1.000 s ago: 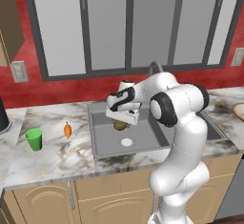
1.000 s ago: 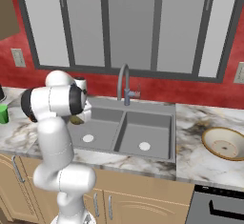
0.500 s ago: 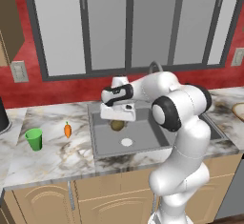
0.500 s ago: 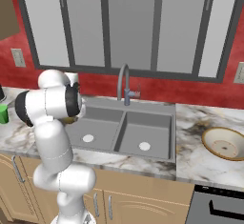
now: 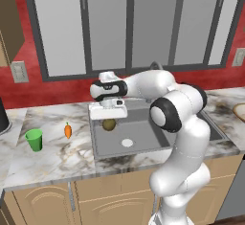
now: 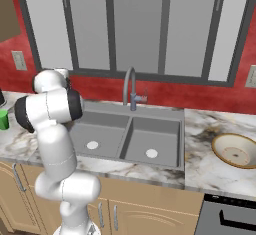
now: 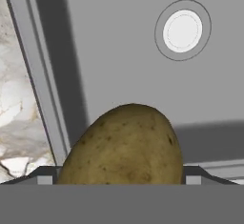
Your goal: Remove the potato and carrot from the sink. Then move the bowl and cup from the counter to the sink for washing.
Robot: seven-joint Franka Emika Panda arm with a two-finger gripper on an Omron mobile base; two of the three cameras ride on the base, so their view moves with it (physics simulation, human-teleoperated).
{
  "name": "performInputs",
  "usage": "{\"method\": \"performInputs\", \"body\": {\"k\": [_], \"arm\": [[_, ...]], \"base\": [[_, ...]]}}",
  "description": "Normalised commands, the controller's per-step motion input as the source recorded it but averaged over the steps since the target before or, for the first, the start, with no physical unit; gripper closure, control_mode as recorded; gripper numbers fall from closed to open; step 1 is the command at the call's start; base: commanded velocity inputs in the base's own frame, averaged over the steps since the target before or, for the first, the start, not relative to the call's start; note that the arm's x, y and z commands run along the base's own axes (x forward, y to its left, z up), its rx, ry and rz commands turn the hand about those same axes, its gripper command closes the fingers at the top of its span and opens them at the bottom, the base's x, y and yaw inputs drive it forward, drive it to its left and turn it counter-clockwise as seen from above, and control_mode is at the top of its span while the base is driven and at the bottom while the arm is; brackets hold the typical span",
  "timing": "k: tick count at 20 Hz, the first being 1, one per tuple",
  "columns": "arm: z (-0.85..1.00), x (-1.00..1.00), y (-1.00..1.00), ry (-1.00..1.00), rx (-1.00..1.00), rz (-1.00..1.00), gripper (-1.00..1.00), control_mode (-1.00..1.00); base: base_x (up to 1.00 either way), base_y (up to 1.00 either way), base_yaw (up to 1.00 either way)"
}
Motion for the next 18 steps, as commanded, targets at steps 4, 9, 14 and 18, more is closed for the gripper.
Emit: {"method": "performInputs", "body": {"k": [4,9,14,18], "arm": [[0.10,-0.19,0.52,0.02,0.00,0.13,1.00,-1.00],[0.00,-0.17,0.54,-0.02,0.00,0.06,1.00,-1.00],[-0.01,-0.09,0.54,-0.04,0.00,0.01,1.00,-1.00],[-0.03,-0.01,0.49,0.00,0.00,0.00,1.00,-1.00]], "base": [[0.00,0.00,0.00],[0.00,0.00,0.00],[0.00,0.00,0.00],[0.00,0.00,0.00]]}}
